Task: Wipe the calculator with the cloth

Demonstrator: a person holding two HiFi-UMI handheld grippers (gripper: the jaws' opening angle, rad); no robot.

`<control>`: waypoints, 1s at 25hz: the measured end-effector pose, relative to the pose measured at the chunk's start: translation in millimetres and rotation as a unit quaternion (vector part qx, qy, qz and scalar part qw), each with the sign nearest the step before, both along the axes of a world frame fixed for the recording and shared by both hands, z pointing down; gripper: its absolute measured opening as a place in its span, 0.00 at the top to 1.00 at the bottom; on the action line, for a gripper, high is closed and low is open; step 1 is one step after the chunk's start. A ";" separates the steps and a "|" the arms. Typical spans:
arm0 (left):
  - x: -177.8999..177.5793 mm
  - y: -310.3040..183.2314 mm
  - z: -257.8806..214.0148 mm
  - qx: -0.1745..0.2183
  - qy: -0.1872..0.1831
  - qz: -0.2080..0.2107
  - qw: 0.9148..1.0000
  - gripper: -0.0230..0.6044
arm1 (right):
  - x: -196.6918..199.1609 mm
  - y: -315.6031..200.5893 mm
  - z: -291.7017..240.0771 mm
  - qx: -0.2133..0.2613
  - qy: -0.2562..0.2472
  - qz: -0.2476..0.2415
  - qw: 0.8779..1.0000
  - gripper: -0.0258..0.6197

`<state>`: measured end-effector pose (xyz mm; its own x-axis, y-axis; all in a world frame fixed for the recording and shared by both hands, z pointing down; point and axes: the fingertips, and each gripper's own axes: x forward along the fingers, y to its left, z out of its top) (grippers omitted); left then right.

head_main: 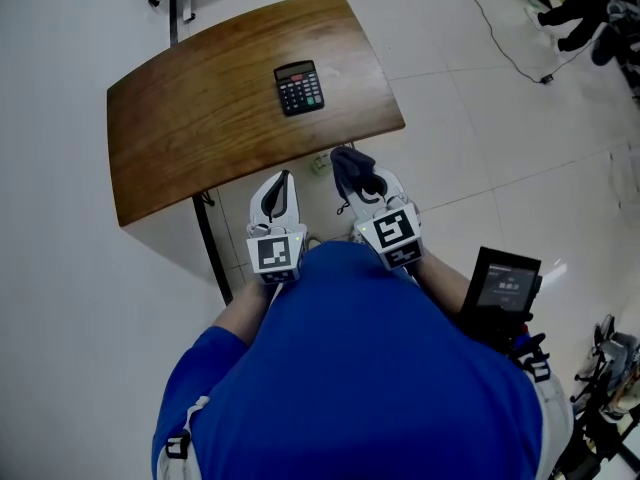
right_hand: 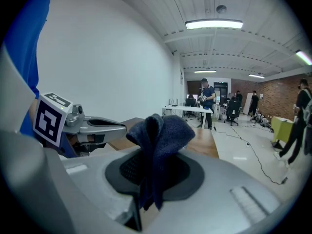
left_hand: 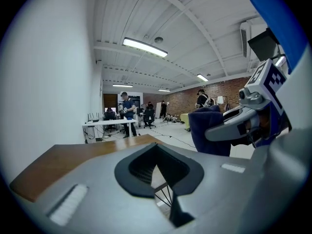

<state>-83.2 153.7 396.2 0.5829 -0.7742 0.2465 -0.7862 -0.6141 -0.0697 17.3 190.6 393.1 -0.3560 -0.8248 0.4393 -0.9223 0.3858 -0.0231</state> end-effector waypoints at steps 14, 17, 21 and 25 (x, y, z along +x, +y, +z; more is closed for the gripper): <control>9.7 -4.2 4.8 -0.006 -0.001 -0.003 1.000 0.95 | 9.0 -8.3 10.3 0.007 0.004 0.002 1.000 0.86; 13.8 -6.6 5.9 -0.003 0.000 0.003 1.000 0.95 | 9.8 -11.6 9.8 -0.002 -0.003 0.005 1.000 0.86; 12.8 -8.1 4.7 0.000 0.005 -0.002 1.000 0.95 | 11.1 -11.8 10.9 0.000 0.008 0.002 1.000 0.86; 12.5 -7.2 5.4 -0.002 0.000 -0.001 1.000 0.95 | 10.4 -11.8 14.6 0.005 0.002 0.002 1.000 0.86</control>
